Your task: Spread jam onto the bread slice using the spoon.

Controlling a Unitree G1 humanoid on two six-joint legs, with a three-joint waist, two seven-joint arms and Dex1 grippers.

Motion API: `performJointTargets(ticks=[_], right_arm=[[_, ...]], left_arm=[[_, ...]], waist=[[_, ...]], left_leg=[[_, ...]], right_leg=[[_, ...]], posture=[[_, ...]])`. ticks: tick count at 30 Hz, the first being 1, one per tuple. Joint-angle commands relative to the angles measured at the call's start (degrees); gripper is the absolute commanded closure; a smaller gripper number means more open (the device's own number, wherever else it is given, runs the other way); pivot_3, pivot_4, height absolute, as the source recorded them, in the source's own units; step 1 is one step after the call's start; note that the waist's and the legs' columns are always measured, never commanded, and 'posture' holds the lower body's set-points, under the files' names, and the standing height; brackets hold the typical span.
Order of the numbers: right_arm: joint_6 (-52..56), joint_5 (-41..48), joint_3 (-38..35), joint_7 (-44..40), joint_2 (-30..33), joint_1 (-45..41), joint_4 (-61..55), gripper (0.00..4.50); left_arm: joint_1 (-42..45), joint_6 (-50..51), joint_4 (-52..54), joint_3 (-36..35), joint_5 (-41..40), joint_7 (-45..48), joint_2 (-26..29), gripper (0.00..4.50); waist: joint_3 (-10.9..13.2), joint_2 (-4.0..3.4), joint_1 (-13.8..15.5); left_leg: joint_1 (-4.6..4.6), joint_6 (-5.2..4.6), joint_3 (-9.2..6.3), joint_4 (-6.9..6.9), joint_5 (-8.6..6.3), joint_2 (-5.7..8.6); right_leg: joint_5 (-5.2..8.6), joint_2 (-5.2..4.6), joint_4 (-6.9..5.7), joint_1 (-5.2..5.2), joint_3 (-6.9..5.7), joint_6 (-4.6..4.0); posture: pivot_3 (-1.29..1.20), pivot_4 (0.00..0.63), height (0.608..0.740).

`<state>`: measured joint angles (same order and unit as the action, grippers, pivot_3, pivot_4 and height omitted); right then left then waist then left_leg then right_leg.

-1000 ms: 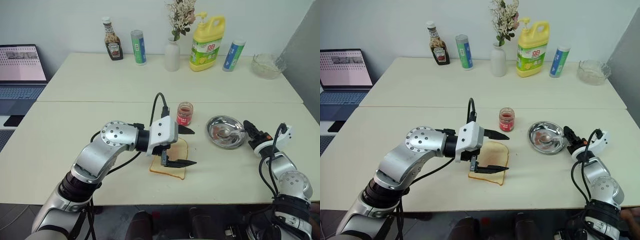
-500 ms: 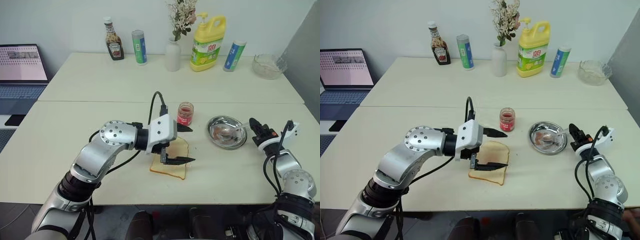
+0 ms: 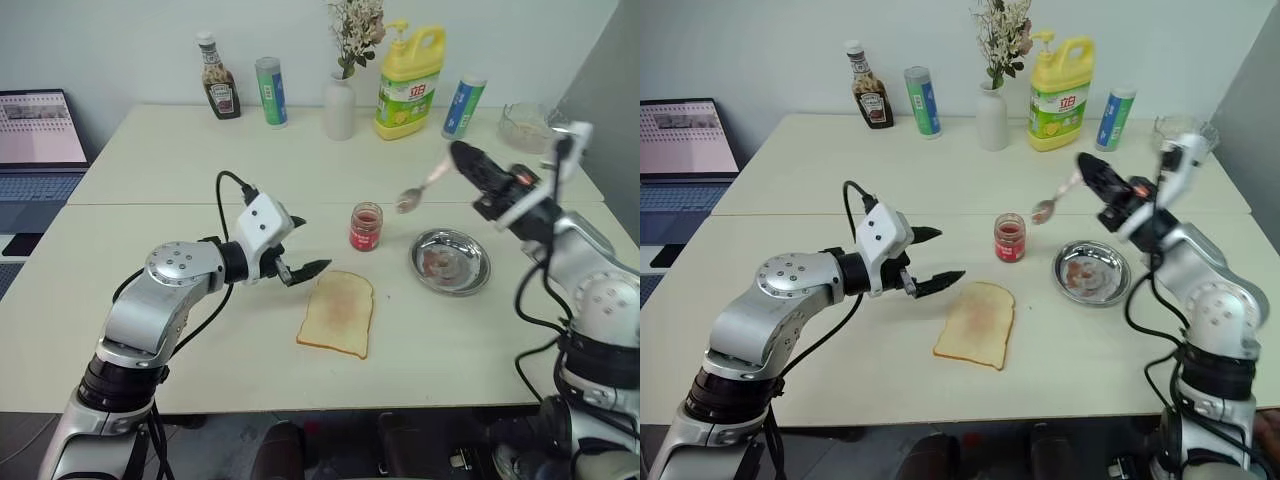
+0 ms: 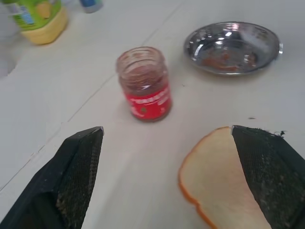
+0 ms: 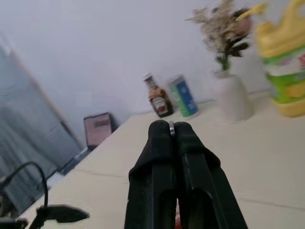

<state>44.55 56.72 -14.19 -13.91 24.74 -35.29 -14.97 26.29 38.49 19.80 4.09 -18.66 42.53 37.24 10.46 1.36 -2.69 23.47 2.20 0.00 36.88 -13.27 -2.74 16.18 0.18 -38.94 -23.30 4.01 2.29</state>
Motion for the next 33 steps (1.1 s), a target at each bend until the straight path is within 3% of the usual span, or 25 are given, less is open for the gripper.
performJointTargets(ticks=[1,5,14,33], right_arm=[[-5.15,-8.61,6.53,-5.13,0.32,-4.72,2.51,4.48],[-12.70,-20.09,13.91,-11.14,0.89,-6.88,8.44,4.48],[-23.83,-32.66,17.76,-18.51,0.04,-9.32,17.95,4.48],[-40.29,-50.00,24.41,-24.87,-1.39,-8.87,25.77,4.48]], left_arm=[[-1.29,0.62,2.19,-2.94,-0.55,-1.95,-0.07,0.00],[-2.74,1.53,4.01,-4.10,-1.76,-2.60,0.08,0.00],[-3.45,2.30,5.80,-3.91,-2.85,-2.99,-0.07,0.00],[-1.01,0.63,3.59,-0.62,-1.99,-2.68,-0.88,0.00]], waist=[[0.00,0.00,0.12],[0.00,0.00,0.43],[0.00,0.01,0.94],[0.00,0.00,0.90]], left_leg=[[0.03,0.00,0.00,0.00,0.00,0.01],[0.31,0.00,0.00,0.05,0.00,0.02],[0.40,0.01,-0.01,0.06,0.01,0.05],[0.38,0.03,-0.02,0.08,0.01,0.05]], right_leg=[[-0.10,-0.02,0.01,-0.01,-0.01,-0.17],[-0.12,-0.06,0.02,-0.28,-0.04,-0.21],[-0.14,-0.12,-0.04,-0.36,-0.09,-0.21],[-0.15,-0.11,-0.08,-0.35,-0.09,-0.22]], posture=[[0.00,0.150,0.740],[0.00,0.150,0.740],[0.00,0.150,0.740],[0.00,0.150,0.740]])
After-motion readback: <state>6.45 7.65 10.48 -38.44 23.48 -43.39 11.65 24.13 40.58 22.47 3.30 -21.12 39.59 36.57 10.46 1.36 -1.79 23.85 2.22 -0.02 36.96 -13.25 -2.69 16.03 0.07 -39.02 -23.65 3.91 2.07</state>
